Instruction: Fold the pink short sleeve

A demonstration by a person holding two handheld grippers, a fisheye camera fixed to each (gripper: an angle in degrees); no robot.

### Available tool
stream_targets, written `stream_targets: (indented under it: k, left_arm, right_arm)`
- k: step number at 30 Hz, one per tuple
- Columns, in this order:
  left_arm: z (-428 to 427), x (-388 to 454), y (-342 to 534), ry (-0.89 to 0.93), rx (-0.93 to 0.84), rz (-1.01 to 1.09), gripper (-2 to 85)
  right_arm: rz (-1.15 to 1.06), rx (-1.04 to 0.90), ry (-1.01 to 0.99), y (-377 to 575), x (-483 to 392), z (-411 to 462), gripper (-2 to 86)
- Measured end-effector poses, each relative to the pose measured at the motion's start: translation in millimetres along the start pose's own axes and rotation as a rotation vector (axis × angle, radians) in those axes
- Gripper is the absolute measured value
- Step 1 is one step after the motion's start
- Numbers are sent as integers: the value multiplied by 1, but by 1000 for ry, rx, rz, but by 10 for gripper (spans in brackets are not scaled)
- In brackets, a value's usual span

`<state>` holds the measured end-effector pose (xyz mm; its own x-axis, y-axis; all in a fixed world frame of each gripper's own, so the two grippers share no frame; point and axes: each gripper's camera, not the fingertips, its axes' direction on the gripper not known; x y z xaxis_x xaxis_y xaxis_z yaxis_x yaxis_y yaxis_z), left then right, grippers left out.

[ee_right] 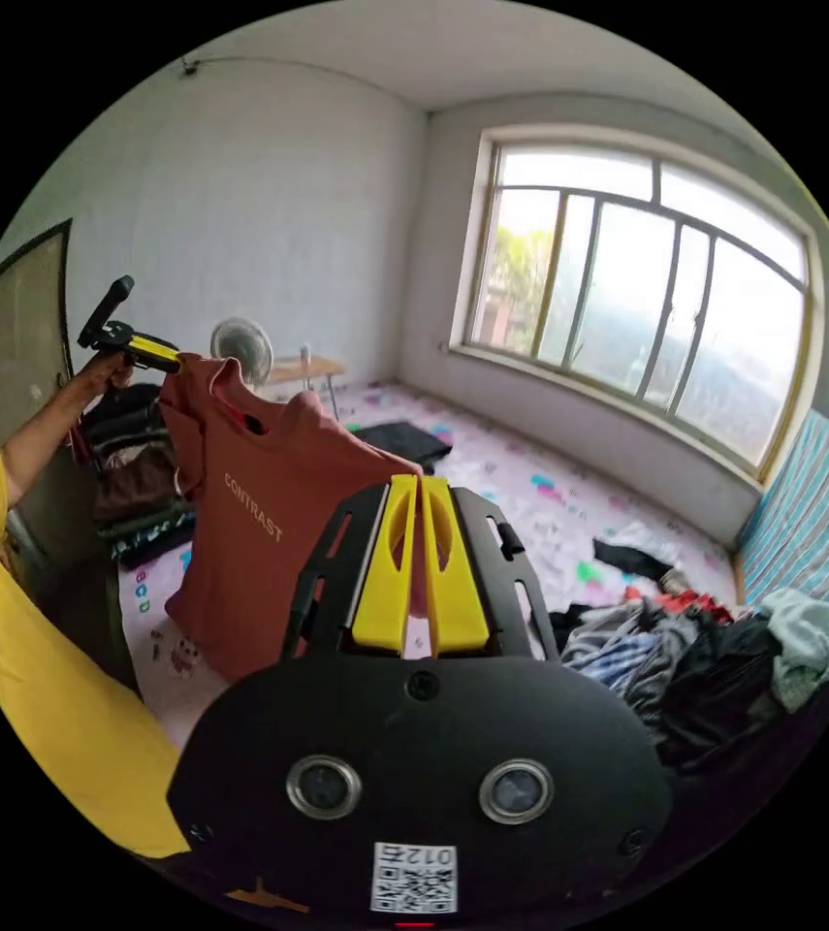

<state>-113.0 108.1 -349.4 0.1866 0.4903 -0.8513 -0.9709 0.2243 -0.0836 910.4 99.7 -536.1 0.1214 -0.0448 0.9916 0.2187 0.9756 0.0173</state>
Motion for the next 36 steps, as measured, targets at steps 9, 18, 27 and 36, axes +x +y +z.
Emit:
stream_targets:
  k: [9,18,27,36]
  left_arm:
    - [-208,78,34,-307,213,99,-1]
    - [-289,117,87,-227,251,164,0]
    - [-325,135,122,-187,324,211,0]
    - [-230,98,71,-122,151,316,0]
  right_arm:
    - [-175,182,224,-22,-99,-168,2]
    - [-171,307,277,15,-159,-267,1]
    - [-199,372,353,55,-200,-344,4]
    - [-158,144,309,19,-132,-270,3]
